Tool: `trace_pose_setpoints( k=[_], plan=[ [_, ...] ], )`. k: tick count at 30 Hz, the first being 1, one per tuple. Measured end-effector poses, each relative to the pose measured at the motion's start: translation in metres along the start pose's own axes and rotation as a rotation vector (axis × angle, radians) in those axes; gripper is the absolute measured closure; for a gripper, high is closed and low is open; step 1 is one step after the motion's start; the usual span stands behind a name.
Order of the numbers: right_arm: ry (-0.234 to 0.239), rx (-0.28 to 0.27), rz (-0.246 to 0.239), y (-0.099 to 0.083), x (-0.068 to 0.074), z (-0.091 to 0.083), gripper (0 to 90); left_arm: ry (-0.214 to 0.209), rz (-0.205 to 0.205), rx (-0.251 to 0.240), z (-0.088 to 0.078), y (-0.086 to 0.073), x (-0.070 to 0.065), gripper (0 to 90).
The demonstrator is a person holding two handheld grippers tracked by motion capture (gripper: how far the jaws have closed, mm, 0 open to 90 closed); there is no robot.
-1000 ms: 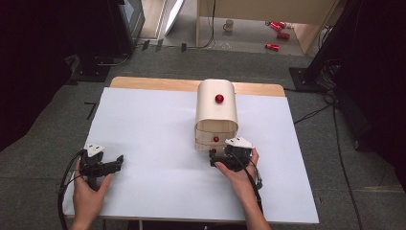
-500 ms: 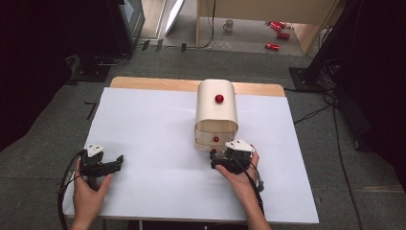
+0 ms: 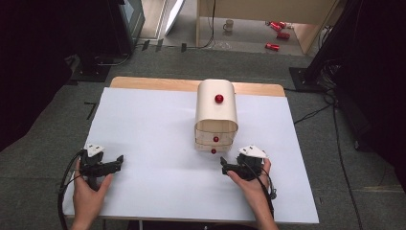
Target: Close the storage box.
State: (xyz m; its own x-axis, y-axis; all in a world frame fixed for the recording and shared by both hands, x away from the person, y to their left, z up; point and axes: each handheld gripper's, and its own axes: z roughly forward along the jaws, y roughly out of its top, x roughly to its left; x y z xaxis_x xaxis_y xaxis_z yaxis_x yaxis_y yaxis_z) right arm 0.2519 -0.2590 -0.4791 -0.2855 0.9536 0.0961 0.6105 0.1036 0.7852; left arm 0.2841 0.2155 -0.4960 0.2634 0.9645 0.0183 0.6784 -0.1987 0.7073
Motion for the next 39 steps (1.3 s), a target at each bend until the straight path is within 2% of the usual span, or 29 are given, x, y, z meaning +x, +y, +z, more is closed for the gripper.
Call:
trace_pose_setpoints(
  k=[20, 27, 32, 35, 39],
  plan=[
    [-0.114, 0.003, 0.035, -0.02, -0.055, -0.038, 7.0, 0.0, 0.0, 0.0, 0.0, 0.0, 0.0, 14.1],
    [-0.163, 0.022, 0.062, -0.036, -0.082, -0.051, 6.1, 0.0, 0.0, 0.0, 0.0, 0.0, 0.0, 14.1],
    [-0.188, 0.037, 0.074, -0.045, -0.093, -0.059, 3.8, 0.0, 0.0, 0.0, 0.0, 0.0, 0.0, 14.1],
    [-0.212, 0.05, 0.087, -0.056, -0.105, -0.066, 2.5, 0.0, 0.0, 0.0, 0.0, 0.0, 0.0, 14.1],
    [-0.221, 0.055, 0.112, -0.064, -0.116, -0.074, 2.2, 0.001, 0.0, 0.0, 0.0, 0.0, 0.0, 14.1]
  ],
)
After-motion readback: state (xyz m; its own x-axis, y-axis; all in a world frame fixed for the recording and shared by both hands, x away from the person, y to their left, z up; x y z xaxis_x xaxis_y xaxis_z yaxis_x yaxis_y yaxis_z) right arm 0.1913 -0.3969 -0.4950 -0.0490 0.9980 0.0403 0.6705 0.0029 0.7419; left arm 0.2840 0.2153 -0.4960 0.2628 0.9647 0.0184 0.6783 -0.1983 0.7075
